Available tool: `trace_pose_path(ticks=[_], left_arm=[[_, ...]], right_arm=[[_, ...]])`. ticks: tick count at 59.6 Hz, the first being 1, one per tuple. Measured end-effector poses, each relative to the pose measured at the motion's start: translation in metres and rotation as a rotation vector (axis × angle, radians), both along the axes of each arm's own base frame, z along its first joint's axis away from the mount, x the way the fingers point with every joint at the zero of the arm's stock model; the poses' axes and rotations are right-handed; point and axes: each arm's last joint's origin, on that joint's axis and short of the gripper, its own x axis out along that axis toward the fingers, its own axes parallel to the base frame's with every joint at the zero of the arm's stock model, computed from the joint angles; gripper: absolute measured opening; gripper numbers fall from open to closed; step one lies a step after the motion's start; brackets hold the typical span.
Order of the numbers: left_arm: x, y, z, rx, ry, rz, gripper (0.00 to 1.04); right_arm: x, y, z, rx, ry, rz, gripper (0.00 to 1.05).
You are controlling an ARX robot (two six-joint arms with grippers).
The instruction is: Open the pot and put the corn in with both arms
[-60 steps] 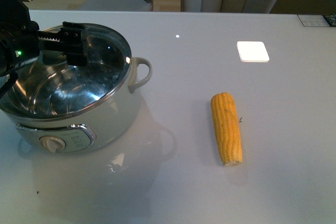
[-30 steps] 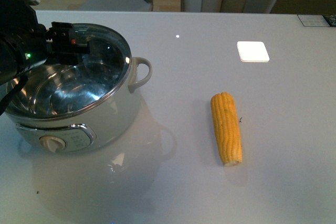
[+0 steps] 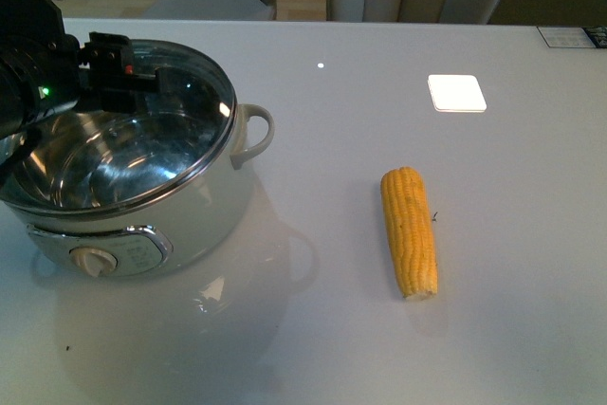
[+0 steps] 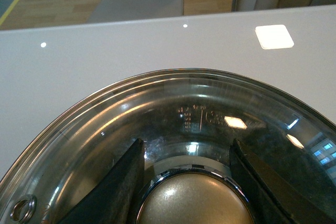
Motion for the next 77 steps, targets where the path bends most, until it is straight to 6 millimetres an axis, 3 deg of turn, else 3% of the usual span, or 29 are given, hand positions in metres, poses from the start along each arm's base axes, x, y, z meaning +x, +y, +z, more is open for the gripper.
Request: trace_pose_path(ticks=[10, 21, 28, 34, 45, 52, 62, 68, 77], left_arm=[[0.0, 0.001, 0.035, -0.002, -0.085, -0.009, 0.42], [-0.003, 0.015, 0.07, -0.017, -0.176, -0.006, 0.42], [-0.007, 0.039, 0.088, -0.007, -0.236, 0.021, 0.42], [-0.016, 0.069, 0.091, 0.02, -0.262, 0.068, 0.42], [-0.034, 0.129, 0.081, 0.061, -0.251, 0.177, 0.42], [-0.052, 0.181, 0.07, 0.086, -0.253, 0.27, 0.42], [-0.074, 0.233, 0.037, 0.096, -0.22, 0.383, 0.42], [-0.085, 0.251, 0.009, 0.079, -0.177, 0.429, 0.42], [-0.092, 0.257, -0.024, 0.048, -0.129, 0.439, 0.42]], right_arm=[[0.0, 0.0, 0.0, 0.0, 0.0, 0.0, 0.96], [0.0, 0.0, 0.0, 0.0, 0.0, 0.0, 0.96], [0.0, 0.0, 0.0, 0.0, 0.0, 0.0, 0.96], [0.0, 0.0, 0.0, 0.0, 0.0, 0.0, 0.96], [0.0, 0.0, 0.0, 0.0, 0.0, 0.0, 0.96], [0.0, 0.0, 0.0, 0.0, 0.0, 0.0, 0.96], [0.0, 0.0, 0.0, 0.0, 0.0, 0.0, 0.96], [0.0, 0.0, 0.0, 0.0, 0.0, 0.0, 0.96], [0.0, 0.0, 0.0, 0.0, 0.0, 0.0, 0.96]])
